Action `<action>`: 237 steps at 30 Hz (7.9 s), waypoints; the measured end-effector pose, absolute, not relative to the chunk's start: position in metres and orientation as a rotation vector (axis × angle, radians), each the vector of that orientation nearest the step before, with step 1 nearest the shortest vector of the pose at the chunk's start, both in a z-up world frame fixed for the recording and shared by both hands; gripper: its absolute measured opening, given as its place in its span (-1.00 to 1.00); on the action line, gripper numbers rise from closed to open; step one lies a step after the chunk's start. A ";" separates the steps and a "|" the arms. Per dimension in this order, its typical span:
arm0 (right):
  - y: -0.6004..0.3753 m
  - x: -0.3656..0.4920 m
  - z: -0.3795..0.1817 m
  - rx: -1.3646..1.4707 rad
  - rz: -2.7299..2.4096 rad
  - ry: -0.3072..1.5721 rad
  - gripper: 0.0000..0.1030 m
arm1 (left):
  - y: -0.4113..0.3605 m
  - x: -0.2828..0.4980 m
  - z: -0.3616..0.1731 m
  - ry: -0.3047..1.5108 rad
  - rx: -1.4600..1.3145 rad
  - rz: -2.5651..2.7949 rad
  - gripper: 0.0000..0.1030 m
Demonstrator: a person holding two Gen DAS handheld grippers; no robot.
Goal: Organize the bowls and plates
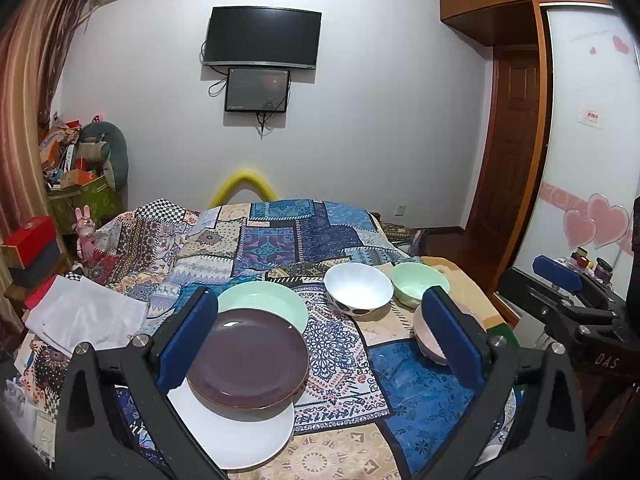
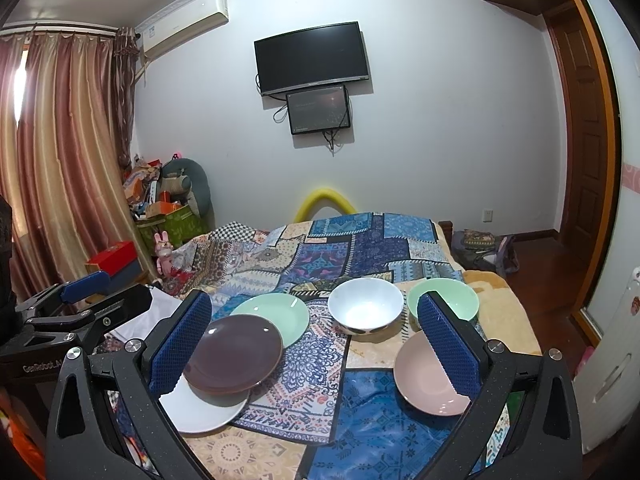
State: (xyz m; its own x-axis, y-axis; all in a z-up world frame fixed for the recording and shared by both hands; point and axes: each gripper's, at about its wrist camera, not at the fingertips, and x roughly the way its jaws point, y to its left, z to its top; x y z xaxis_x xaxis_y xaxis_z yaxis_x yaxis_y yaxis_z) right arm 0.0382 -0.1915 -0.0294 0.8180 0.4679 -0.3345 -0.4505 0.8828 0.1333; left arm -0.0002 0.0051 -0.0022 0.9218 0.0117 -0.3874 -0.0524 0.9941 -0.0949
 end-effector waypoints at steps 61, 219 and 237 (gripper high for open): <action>-0.062 0.166 -0.198 -0.033 0.576 0.966 -0.28 | 0.223 0.149 -0.202 0.958 -0.309 0.035 -0.24; -0.154 0.099 -0.139 -0.011 0.507 0.846 0.44 | 0.065 0.076 -0.123 0.892 -0.122 -0.059 0.77; -0.048 0.103 -0.171 -0.110 0.653 0.917 0.45 | 0.177 0.037 -0.169 0.918 -0.179 0.119 0.80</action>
